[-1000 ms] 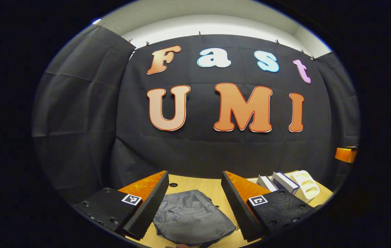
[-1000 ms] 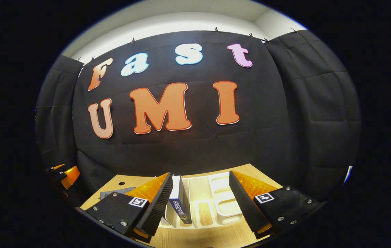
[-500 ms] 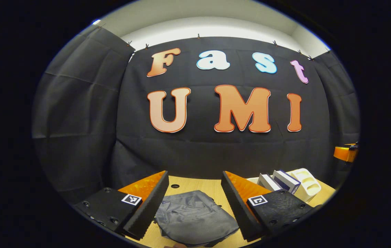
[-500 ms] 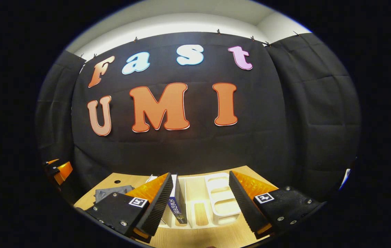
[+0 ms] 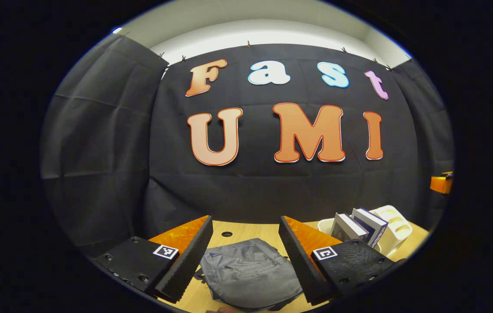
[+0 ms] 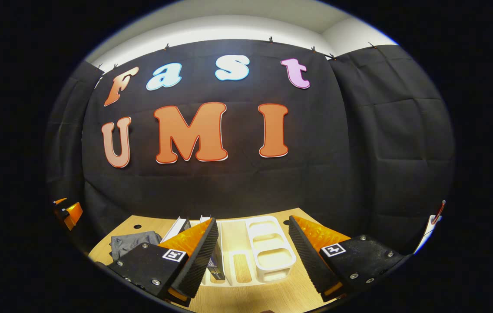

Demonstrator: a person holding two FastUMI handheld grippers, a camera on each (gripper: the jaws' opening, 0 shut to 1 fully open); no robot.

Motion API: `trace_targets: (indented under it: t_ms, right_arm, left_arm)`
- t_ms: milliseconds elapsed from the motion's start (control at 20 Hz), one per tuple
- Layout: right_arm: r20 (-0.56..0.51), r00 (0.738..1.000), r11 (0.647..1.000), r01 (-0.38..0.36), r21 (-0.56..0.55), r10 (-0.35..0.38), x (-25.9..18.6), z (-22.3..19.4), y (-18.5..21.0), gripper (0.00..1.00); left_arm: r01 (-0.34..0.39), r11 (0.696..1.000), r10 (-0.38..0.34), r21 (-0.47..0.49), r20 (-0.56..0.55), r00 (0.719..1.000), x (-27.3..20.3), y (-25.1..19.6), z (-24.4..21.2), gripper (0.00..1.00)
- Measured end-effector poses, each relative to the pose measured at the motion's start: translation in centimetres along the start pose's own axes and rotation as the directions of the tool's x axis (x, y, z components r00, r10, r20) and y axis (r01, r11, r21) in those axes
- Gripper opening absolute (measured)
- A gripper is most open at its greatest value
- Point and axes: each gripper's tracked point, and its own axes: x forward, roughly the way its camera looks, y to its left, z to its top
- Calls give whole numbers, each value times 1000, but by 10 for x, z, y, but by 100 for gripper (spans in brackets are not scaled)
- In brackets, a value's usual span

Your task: Open the schoolbag, grab two books from the bookshelf and put them into the schoolbag.

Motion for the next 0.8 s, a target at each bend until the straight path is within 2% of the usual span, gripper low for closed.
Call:
trace_targets:
  t_ms: [100, 250, 400, 550, 800]
  right_arm:
    - [-14, 1000, 1000, 10, -7, -11, -1, -4, -2, 97]
    - [-31, 999, 999, 27, -17, -28, -2, -11, -7, 97]
    - [-62, 997, 999, 39, -19, -40, -4, -22, -10, 97]
    - [-90, 995, 999, 36, -11, -37, -9, -30, -11, 97]
    - [-114, 991, 997, 61, -51, -67, -17, -40, -22, 97]
  left_arm:
    - [20, 999, -19, 46, -35, 999, 3, -5, -13, 96]
    - [78, 982, -62, 170, -98, 993, 1, -13, -41, 97]
    - [143, 952, -101, 272, -161, 982, 0, -23, -72, 97]
    - [215, 913, -127, 346, -261, 957, -7, -33, -117, 97]
    - [314, 855, -160, 414, -365, 917, -30, -56, -184, 98]
